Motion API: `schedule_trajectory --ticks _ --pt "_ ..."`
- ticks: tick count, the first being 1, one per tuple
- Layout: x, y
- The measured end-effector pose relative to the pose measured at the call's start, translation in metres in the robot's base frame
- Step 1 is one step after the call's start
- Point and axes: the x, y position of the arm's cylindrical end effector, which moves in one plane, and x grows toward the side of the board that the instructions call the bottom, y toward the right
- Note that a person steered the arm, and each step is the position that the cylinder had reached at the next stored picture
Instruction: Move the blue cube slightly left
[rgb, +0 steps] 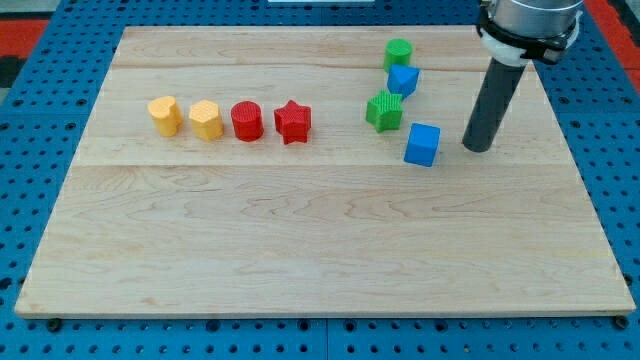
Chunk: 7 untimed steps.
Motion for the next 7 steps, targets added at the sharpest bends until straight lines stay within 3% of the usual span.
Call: schedule_trajectory --ticks 2,7 --pt "-0.009 -0.038" --pt "0.010 -0.038"
